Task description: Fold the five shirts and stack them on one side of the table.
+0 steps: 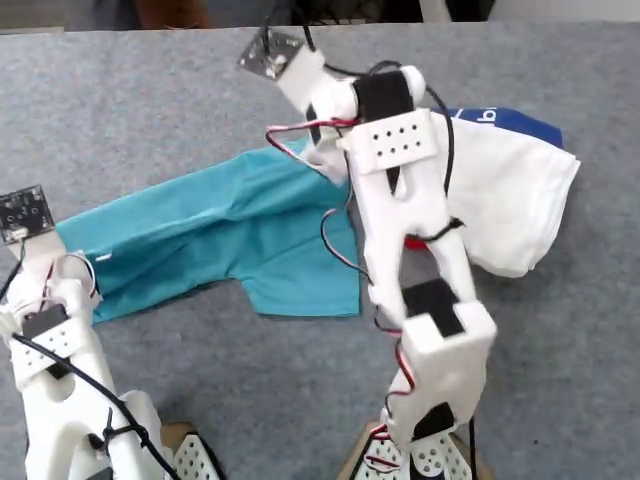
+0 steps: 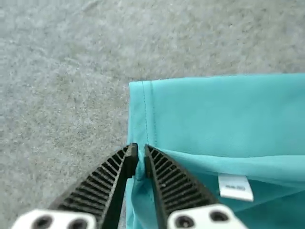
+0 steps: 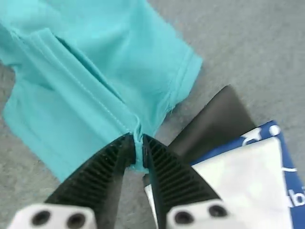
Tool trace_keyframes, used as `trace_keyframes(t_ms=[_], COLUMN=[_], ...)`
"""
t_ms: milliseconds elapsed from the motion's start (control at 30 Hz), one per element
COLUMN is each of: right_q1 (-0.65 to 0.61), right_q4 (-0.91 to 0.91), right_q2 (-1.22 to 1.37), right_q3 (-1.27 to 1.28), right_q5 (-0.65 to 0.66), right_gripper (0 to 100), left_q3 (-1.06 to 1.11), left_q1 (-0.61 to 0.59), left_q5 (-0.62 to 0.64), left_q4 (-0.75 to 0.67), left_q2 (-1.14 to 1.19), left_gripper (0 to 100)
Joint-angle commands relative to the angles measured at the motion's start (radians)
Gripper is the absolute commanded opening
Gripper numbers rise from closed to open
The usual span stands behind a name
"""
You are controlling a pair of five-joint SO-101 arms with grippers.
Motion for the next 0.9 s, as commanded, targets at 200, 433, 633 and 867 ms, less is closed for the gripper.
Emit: trace_keyframes(t_ms=[200,433,633,867], right_q1=[0.080,0.084,0.083,0.087], right_q4=[-0.350,-0.525,-0.572,-0.574], right_q2=[-0.343,-0.506,-0.518,-0.516], right_q3=[0.665,0.898,0.905,0.960], right_q5=[0.021,-0.025,-0.100,-0.091], right_gripper=[1.2,1.2,1.2,1.2], left_q3=[-0.064,-0.357,-0.415,-0.099], left_q1=[-0.018,0.005,0.064,0.038], left_q5=[-0.021,-0.015,-0.023,-0.120], left_q4=[0.072,0.083,0.084,0.083], left_q2=[-0.038,-0.026,-0.026,-0.038], left_gripper=[3,3,3,3])
